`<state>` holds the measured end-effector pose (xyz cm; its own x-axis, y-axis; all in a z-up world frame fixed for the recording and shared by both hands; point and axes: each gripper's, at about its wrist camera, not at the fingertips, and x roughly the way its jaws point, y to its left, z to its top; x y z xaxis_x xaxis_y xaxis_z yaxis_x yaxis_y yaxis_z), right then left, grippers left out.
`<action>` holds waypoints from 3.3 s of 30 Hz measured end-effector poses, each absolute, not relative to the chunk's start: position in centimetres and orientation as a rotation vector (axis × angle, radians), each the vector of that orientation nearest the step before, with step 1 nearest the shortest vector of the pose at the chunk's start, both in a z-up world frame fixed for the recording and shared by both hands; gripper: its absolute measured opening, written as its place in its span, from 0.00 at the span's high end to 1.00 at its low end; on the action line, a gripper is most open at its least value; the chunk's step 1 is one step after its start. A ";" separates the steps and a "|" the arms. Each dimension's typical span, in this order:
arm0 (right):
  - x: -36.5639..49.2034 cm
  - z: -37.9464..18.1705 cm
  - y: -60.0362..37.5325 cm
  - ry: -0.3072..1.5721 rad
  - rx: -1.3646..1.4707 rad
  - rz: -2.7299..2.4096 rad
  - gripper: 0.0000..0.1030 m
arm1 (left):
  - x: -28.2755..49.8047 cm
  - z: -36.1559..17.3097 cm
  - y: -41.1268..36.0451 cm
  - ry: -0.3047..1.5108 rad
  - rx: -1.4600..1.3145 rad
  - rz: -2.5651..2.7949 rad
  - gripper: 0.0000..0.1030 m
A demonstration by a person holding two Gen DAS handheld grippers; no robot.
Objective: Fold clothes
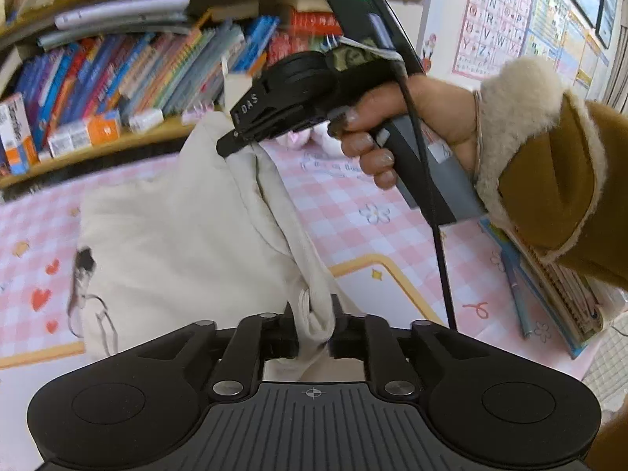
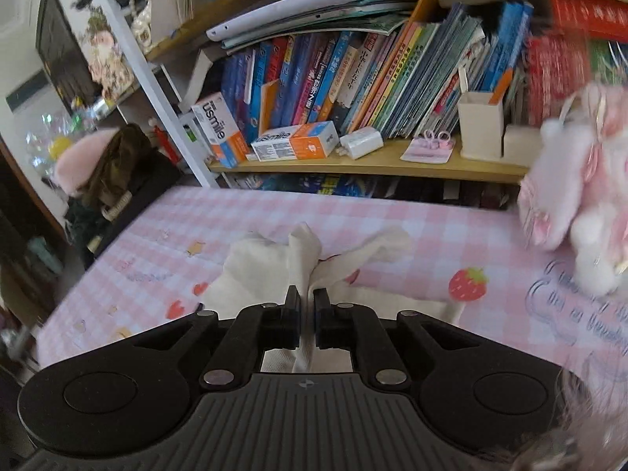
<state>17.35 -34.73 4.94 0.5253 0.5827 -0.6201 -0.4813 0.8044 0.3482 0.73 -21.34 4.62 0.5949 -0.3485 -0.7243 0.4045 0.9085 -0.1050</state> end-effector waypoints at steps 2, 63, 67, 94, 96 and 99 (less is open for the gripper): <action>18.3 3.4 -34.8 0.880 0.112 0.559 0.86 | 0.5 3.6 -21.9 0.885 0.070 -0.505 0.69; -1.1 -0.7 -36.5 1.031 0.219 0.109 0.88 | 10.5 0.1 -0.4 0.899 -0.275 -0.231 0.25; -1.8 -0.5 -35.9 1.012 0.220 0.011 0.78 | 13.5 -0.7 1.6 0.902 -0.367 -0.287 0.25; -1.4 -0.2 -32.4 1.030 0.166 -0.269 0.74 | 25.4 -6.2 2.2 0.875 -0.527 -0.426 0.71; -1.3 -0.1 -32.3 1.035 0.158 -0.270 0.74 | 25.7 -6.4 3.2 0.884 -0.588 -0.428 0.67; -1.3 -0.2 -32.3 1.036 0.154 -0.274 0.74 | 25.5 -6.1 3.4 0.877 -0.549 -0.430 0.66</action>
<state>-1.32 -32.26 -0.17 0.4797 -0.1514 -0.8643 0.2962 0.9551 -0.0029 25.50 3.43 -6.06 0.5708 -0.5619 -0.5988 0.1284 0.7813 -0.6108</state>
